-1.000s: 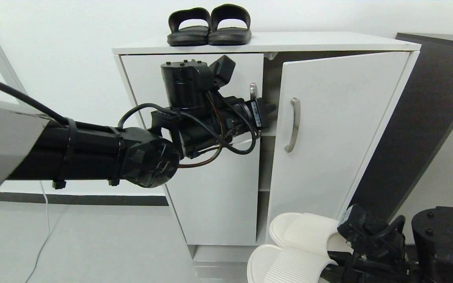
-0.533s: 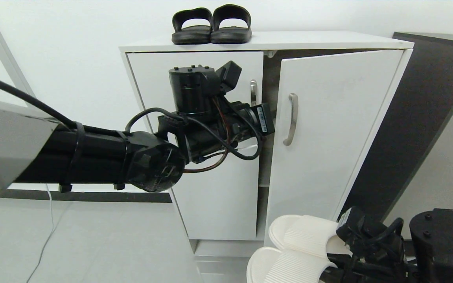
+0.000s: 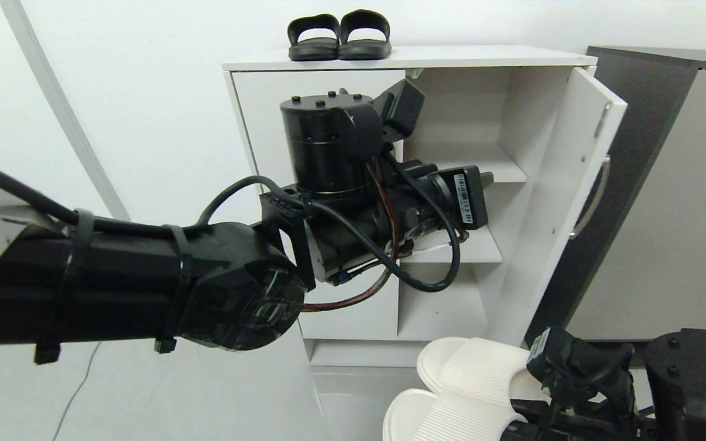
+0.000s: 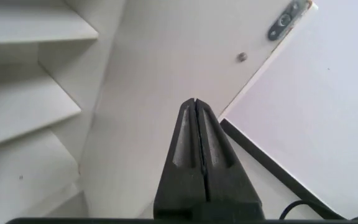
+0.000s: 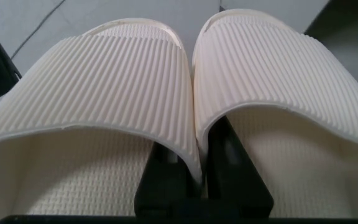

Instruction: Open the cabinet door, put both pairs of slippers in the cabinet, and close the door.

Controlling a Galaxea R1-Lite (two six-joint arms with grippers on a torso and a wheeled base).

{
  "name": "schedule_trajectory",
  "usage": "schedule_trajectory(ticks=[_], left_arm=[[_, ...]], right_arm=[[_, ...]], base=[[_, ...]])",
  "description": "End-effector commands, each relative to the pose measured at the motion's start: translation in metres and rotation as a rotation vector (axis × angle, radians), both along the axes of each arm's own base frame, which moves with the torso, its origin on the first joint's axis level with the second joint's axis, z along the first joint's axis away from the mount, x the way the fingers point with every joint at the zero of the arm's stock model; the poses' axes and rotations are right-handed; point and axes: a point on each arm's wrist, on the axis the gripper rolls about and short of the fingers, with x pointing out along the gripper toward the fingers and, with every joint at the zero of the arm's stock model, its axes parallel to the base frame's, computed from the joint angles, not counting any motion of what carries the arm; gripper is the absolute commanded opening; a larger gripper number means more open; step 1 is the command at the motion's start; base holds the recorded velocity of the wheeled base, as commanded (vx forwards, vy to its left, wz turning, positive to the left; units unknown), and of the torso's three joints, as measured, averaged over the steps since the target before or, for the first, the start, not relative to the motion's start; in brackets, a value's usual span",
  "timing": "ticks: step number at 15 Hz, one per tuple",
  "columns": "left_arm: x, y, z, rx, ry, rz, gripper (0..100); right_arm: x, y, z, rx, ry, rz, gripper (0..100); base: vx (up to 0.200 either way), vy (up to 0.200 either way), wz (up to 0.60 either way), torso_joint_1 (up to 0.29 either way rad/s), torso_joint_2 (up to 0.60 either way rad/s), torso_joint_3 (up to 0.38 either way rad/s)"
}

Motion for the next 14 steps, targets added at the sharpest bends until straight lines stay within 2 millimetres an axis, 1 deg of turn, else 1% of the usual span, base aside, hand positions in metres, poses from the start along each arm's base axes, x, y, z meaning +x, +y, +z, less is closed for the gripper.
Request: schedule_trajectory(ticks=[1, 2, 4, 5, 6, 7, 8, 9, 10, 12, 13, 14], left_arm=[[0.001, 0.013, 0.005, -0.010, -0.009, 0.027, 0], [-0.001, 0.020, 0.007, -0.021, -0.020, 0.034, 0], [-0.013, 0.041, 0.013, -0.027, -0.028, 0.055, 0], [-0.024, 0.061, 0.015, -0.025, -0.025, 0.081, 0], [-0.033, 0.077, 0.015, -0.022, -0.022, 0.099, 0], [-0.047, 0.102, 0.015, -0.019, -0.020, 0.134, 0], [-0.059, 0.119, 0.012, -0.015, -0.016, 0.156, 0], [-0.082, 0.147, 0.004, -0.007, -0.011, 0.188, 0], [-0.104, 0.165, -0.002, -0.002, -0.005, 0.200, 0], [-0.154, 0.207, -0.012, 0.026, 0.018, 0.242, 0], [-0.181, 0.227, -0.020, 0.059, 0.032, 0.292, 0], [-0.206, 0.248, -0.028, 0.095, 0.028, 0.381, 0]], right_arm=[[0.000, 0.000, 0.001, 0.005, -0.003, 0.001, 0], [0.000, 0.000, 0.001, 0.005, -0.004, -0.001, 0], [0.002, 0.000, 0.002, 0.006, -0.007, -0.014, 0], [0.007, 0.002, 0.003, 0.012, -0.007, -0.030, 0], [0.012, 0.002, 0.003, 0.011, -0.006, -0.050, 0], [0.019, 0.002, 0.003, 0.011, -0.006, -0.079, 0], [0.022, 0.002, 0.003, 0.009, -0.003, -0.088, 0], [0.025, 0.002, 0.002, 0.011, -0.005, -0.099, 0], [0.027, 0.002, 0.002, 0.018, -0.009, -0.104, 0], [0.029, 0.003, 0.001, 0.026, -0.019, -0.110, 0], [0.029, 0.003, 0.001, 0.027, -0.020, -0.111, 0], [0.029, 0.003, 0.001, 0.028, -0.022, -0.114, 0]], base=[[0.000, 0.000, 0.00, 0.000, 0.00, 0.000], [0.000, 0.000, 0.00, 0.000, 0.00, 0.000], [0.000, 0.000, 0.00, 0.000, 0.00, 0.000], [0.000, 0.000, 0.00, 0.000, 0.00, 0.000], [0.000, 0.000, 0.00, 0.000, 0.00, 0.000], [0.000, 0.000, 0.00, 0.000, 0.00, 0.000], [0.000, 0.000, 0.00, 0.000, 0.00, 0.000], [0.000, 0.000, 0.00, 0.000, 0.00, 0.000], [0.000, 0.000, 0.00, 0.000, 0.00, 0.000], [0.000, 0.000, 0.00, 0.000, 0.00, 0.000], [0.000, 0.000, 0.00, 0.000, 0.00, 0.000], [0.000, 0.000, 0.00, 0.000, 0.00, 0.000]])
